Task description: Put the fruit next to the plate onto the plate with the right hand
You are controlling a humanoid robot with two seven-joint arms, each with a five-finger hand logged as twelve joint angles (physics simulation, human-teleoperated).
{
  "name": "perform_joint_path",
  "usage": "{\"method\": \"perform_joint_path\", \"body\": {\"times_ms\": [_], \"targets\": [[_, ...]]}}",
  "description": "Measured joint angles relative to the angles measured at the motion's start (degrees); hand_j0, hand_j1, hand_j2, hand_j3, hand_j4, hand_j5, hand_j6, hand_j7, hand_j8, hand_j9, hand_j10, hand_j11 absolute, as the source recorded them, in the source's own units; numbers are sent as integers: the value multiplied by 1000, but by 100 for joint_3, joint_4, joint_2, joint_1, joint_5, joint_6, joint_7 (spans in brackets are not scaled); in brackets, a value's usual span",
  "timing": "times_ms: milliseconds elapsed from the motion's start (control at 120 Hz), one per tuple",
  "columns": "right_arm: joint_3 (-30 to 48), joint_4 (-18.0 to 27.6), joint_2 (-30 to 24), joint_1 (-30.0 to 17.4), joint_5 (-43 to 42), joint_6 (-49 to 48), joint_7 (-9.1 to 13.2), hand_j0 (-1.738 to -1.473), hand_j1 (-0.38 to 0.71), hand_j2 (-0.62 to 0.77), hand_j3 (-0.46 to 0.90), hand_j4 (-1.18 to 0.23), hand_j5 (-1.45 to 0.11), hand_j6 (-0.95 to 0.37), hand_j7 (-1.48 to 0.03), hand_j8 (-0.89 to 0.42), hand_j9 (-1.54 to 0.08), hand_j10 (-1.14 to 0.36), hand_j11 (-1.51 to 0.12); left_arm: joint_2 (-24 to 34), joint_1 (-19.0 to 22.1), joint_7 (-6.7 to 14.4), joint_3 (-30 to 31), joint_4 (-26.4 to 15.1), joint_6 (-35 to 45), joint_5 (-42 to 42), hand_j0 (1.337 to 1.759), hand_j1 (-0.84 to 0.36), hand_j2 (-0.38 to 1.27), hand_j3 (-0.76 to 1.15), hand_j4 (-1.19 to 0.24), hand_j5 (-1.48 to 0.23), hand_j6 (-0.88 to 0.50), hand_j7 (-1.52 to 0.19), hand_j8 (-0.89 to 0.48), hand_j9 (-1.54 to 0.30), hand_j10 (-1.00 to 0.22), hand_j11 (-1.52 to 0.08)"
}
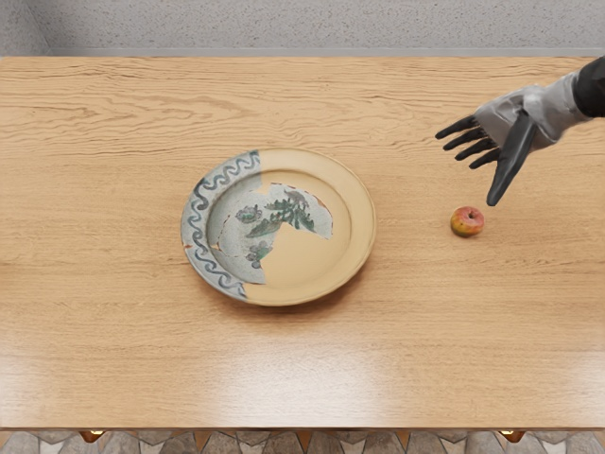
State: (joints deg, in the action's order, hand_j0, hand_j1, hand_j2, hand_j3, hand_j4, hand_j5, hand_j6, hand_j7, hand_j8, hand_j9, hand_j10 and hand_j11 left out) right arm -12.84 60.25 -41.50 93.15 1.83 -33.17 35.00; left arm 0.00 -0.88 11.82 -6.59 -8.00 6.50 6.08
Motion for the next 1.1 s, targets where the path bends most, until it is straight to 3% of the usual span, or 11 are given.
{"method": "perform_joint_path", "body": {"times_ms": [225,325,433,550,742,867,1100], "targets": [[-1869,1402,568,1475,-252,2147,0,-1658,-349,-1,0,-1,0,-1,0,-1,0,-1,0,0,0,2,-1,0,0,2,1658,334,3,0,-13,-16,-13,-16,-13,-16,-13,-16],[-2263,1920,857,1735,-600,3058,0,-1658,-349,0,0,-1,0,-2,0,-1,0,-1,0,0,0,3,-1,0,0,2,1658,334,3,0,-13,-16,-13,-16,-13,-16,-13,-16],[-2916,2149,1459,1844,-860,4119,0,-1658,-349,0,0,-1,0,-2,0,-1,0,-1,0,0,0,3,-1,0,0,3,1658,334,3,0,-13,-16,-13,-16,-13,-16,-13,-16],[-3149,2277,1724,1566,-1403,4734,0,-1658,-349,0,0,-1,0,-2,0,-1,0,-1,0,0,0,2,-1,0,0,2,1658,334,3,0,-13,-16,-13,-16,-13,-16,-13,-16],[-2862,2385,1829,514,-2316,5875,0,-1658,-349,0,0,-1,-1,-2,-1,-2,-1,-1,-1,0,0,2,-1,0,0,0,1658,334,3,0,-13,-16,-13,-16,-13,-16,-13,-16],[-2667,2346,1835,36,-2771,6429,0,-1658,-241,-17,0,-92,-118,-92,-118,-92,-118,-91,-118,0,0,2,-1,0,0,1,1658,334,3,0,-13,-16,-13,-16,-13,-16,-13,-16],[-2598,2326,1839,-306,-3161,6775,0,-1658,-68,-46,0,-236,-306,-237,-305,-236,-305,-236,-305,0,0,2,-1,0,0,0,1658,334,3,0,-13,-17,-13,-16,-13,-16,-13,-16]]}}
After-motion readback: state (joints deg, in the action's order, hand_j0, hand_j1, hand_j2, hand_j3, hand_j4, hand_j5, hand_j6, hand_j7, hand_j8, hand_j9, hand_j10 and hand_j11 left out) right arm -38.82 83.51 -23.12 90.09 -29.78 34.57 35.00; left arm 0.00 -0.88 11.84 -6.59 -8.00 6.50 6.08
